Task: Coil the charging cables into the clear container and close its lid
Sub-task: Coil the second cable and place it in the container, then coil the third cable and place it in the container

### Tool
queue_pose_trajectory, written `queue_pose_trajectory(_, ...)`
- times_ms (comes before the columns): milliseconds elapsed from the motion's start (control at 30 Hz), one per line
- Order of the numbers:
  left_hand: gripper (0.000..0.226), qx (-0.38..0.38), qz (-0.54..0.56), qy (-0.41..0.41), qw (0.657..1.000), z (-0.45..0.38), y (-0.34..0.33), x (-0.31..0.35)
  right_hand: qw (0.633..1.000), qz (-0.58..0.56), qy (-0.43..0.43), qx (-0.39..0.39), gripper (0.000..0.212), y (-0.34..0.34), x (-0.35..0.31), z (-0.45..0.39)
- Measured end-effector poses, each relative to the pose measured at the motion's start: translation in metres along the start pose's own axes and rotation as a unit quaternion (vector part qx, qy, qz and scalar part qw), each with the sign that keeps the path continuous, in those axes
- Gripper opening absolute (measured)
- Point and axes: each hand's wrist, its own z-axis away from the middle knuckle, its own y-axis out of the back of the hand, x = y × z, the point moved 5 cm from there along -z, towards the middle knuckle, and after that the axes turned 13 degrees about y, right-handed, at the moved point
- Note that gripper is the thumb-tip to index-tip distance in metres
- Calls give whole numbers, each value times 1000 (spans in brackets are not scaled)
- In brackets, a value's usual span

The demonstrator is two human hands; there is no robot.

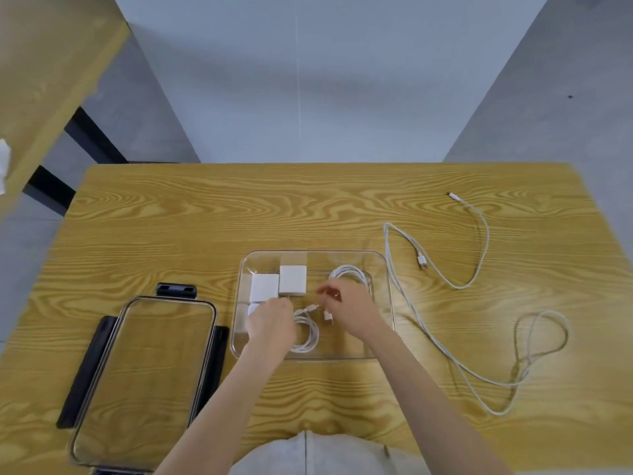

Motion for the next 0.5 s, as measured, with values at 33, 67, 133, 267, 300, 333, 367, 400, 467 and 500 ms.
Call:
queue_pose_trajectory(33, 25, 5, 14, -9, 1000, 2, 8, 5, 999, -40, 1, 22, 18, 12, -6, 3)
queue_pose_trajectory(67, 31, 14, 33, -25, 999, 6, 18, 13, 995, -88, 0, 54, 17, 27, -10, 8)
queue_pose_trajectory(133, 37, 43, 101, -64, 992, 17, 40, 35, 976, -176, 3, 126, 15, 59, -17, 20)
queue_pose_trajectory(267, 37, 108, 211, -183, 954, 45, 78, 97, 928, -244, 5, 281, 20, 123, -4, 51)
queue_pose_trajectory(300, 36, 113, 216, -216, 945, 50, 81, 115, 920, -233, -6, 315, 20, 138, 6, 62)
queue_pose_trajectory(333, 35, 113, 217, -240, 939, 54, 82, 129, 915, -221, -23, 337, 19, 147, 17, 71)
queue_pose_trajectory(367, 34, 109, 213, -258, 936, 57, 81, 142, 911, -207, -45, 355, 19, 154, 30, 81)
queue_pose_trajectory(400, 32, 104, 204, -276, 934, 58, 78, 154, 907, -194, -67, 368, 20, 159, 44, 89)
queue_pose_trajectory(467, 30, 93, 180, -301, 932, 56, 71, 178, 902, -166, -113, 383, 21, 164, 72, 104)
queue_pose_trajectory(500, 29, 76, 178, -303, 933, 53, 66, 187, 898, -161, -138, 386, 17, 164, 85, 108)
